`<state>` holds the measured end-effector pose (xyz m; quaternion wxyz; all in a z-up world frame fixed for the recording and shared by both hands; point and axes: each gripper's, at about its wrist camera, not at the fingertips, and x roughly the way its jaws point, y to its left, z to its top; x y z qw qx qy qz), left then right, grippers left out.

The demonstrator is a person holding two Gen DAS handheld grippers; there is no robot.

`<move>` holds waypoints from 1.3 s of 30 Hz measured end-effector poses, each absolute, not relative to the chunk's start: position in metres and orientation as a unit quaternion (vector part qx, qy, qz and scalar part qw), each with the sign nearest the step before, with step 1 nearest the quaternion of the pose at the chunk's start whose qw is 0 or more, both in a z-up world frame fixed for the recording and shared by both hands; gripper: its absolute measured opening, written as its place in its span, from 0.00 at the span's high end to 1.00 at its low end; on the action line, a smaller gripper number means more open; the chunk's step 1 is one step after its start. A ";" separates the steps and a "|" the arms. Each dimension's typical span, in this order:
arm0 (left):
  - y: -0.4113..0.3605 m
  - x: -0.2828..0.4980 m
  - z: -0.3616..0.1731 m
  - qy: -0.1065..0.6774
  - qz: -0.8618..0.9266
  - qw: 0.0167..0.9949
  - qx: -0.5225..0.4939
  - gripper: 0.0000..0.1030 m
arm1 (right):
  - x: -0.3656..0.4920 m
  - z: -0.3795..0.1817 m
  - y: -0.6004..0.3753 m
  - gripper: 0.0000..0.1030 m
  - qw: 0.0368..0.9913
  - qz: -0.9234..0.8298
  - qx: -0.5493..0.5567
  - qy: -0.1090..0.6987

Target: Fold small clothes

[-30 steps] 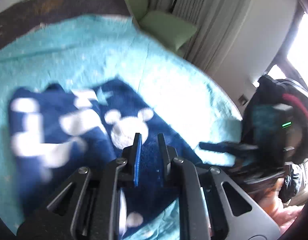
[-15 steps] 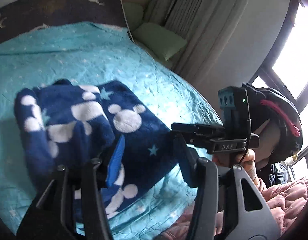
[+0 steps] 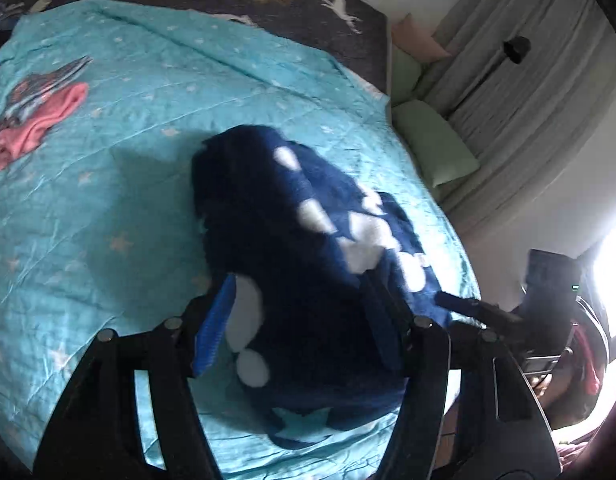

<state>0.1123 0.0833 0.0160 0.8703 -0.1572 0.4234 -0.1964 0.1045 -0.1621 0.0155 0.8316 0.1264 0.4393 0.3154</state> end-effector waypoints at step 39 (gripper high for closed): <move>-0.023 0.112 -0.010 0.434 -0.329 0.836 -0.071 0.65 | 0.209 -0.051 -0.181 0.16 0.677 0.351 0.355 0.541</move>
